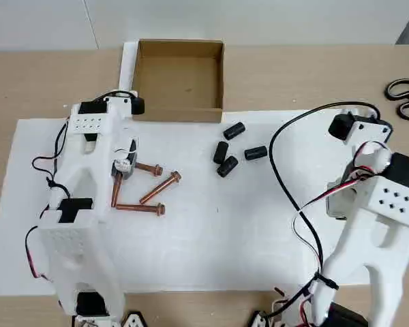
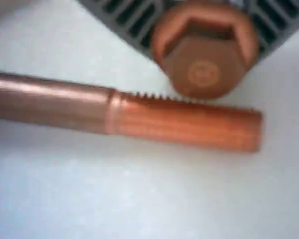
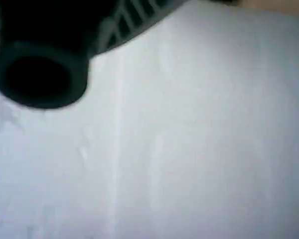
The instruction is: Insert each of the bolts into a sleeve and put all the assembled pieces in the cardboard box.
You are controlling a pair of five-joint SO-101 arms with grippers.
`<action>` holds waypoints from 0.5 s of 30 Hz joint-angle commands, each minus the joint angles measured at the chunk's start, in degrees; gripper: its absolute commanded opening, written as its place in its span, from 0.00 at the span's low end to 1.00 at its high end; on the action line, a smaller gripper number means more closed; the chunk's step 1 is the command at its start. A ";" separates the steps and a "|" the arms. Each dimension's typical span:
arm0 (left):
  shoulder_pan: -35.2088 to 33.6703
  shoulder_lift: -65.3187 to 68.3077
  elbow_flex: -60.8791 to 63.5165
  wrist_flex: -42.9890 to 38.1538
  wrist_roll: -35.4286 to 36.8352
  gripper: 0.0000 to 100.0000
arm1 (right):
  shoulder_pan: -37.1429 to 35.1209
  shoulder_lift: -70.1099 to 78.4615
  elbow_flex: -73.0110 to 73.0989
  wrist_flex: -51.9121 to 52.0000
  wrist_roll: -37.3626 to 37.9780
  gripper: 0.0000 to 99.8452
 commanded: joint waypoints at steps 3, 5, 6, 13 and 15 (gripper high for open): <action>-0.26 0.18 -6.46 5.45 0.26 0.01 | -0.22 -1.54 -0.53 0.48 0.35 0.00; -0.18 0.18 -9.54 7.82 0.26 0.01 | -0.22 -1.54 -0.53 0.48 0.35 0.00; 0.00 0.18 -11.21 9.05 0.26 0.01 | -0.22 -1.54 -0.53 0.48 0.35 0.00; 3.34 -3.25 -17.01 11.34 1.23 0.01 | -0.31 -1.98 -0.53 0.48 0.35 0.00; 4.84 -6.95 -15.69 11.34 4.75 0.01 | -0.31 -1.98 -0.62 0.48 0.18 0.00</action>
